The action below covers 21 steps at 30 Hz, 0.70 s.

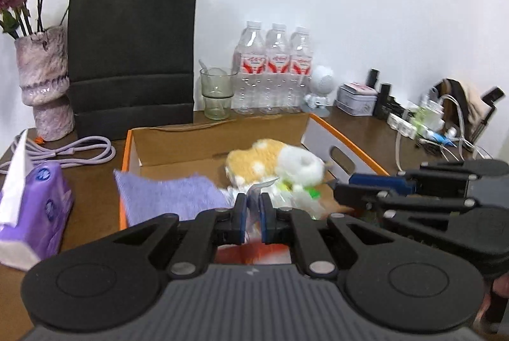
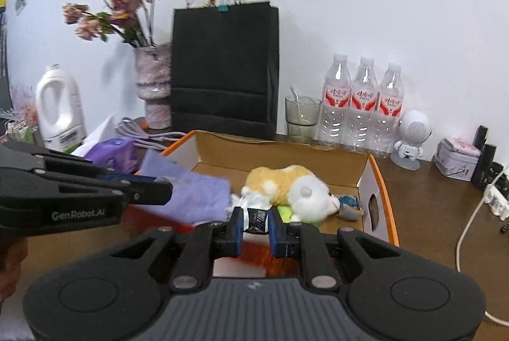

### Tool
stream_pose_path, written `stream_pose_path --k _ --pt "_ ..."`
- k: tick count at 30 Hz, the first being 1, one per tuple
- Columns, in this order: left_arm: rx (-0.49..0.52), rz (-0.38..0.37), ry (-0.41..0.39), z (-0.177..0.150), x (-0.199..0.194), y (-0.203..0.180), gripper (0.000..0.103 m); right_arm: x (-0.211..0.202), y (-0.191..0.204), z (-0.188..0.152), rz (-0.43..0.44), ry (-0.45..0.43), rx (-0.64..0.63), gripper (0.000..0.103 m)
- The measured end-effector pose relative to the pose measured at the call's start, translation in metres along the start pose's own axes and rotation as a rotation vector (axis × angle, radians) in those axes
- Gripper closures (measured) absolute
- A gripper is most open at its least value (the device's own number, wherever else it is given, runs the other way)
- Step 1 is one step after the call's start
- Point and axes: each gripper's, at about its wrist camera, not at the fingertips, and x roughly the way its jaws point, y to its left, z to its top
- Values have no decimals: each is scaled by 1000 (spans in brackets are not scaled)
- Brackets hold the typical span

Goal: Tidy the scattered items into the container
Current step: 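Carry both packets into the box and open both grippers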

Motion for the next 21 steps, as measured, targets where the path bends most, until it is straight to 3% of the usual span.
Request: stream_pose_path --k 9,11,12,14,15,17,19,21 --pt "-60 53 82 9 59 18 92 61 -18 13 -30 59 30 87" --pt "-70 68 89 8 64 22 91 68 -21 14 -30 71 24 70" --pt "-75 73 91 9 66 23 84 70 -22 14 -31 74 21 62" --pt "-85 76 86 9 65 27 59 70 -22 13 -30 72 9 34" --pt "-87 81 78 10 63 28 44 68 -22 13 -28 65 6 28" --pt "-80 100 54 10 56 28 29 62 -22 14 -33 45 5 14" --pt "-85 124 33 10 47 29 2 53 -24 15 -39 26 11 4" --pt "-97 132 -2 9 33 30 0 44 -27 15 -38 13 28 0"
